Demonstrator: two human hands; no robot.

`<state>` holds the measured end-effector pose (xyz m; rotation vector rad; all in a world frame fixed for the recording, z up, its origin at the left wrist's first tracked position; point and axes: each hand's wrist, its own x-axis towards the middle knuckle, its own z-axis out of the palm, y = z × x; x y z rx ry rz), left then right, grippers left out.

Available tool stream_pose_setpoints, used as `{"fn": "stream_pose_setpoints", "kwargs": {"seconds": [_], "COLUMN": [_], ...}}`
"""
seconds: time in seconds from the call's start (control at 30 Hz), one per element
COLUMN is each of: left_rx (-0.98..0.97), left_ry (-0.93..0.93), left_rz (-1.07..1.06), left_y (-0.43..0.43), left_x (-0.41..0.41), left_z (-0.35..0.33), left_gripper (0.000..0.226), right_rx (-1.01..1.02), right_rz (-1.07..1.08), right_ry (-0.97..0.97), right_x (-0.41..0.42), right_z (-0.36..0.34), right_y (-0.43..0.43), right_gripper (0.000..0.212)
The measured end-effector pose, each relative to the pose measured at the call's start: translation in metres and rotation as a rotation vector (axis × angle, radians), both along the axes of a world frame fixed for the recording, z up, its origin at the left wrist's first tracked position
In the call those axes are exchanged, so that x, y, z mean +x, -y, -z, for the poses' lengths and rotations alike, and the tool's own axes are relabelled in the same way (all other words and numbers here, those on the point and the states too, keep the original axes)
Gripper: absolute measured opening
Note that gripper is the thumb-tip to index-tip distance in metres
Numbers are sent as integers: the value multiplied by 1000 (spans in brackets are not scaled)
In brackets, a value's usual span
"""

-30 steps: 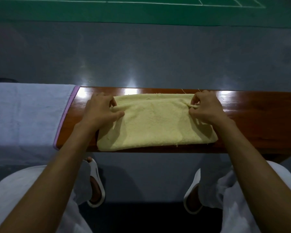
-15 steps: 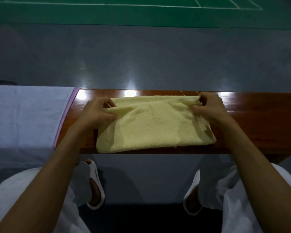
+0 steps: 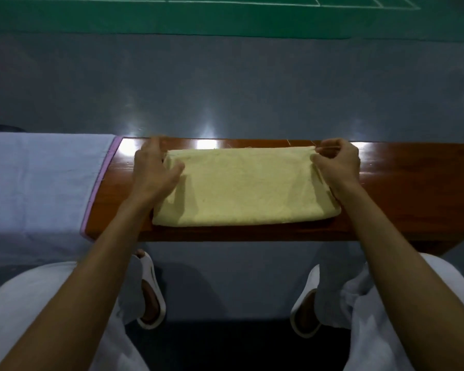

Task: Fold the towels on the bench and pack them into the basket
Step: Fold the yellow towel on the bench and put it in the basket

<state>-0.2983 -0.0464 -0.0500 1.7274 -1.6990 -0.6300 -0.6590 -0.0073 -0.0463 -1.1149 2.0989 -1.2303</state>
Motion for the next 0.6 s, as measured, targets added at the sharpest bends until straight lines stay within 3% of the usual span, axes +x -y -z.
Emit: {"fn": "stream_pose_setpoints", "kwargs": {"seconds": [0.1, 0.23, 0.37, 0.47, 0.6], "left_rx": [-166, -174, -30, -6, 35], "left_ry": [286, 332, 481, 620, 649], "left_rz": [68, 298, 436, 390, 307], "left_y": [-12, -35, -45, -42, -34], "left_x": [-17, -56, -73, -67, -47], "left_z": [4, 14, 33, 42, 39], "left_gripper": [63, 65, 67, 70, 75], "right_rx": [-39, -55, 138, 248, 298], "right_rz": [-74, -438, -733, -740, -668], "right_ry": [-399, -602, -806, -886, -897], "right_x": [11, 61, 99, 98, 79], "right_z": [6, 12, 27, 34, 35], "right_y": [-6, -21, -30, -28, -26], "right_gripper": [46, 65, 78, 78, 81]}}
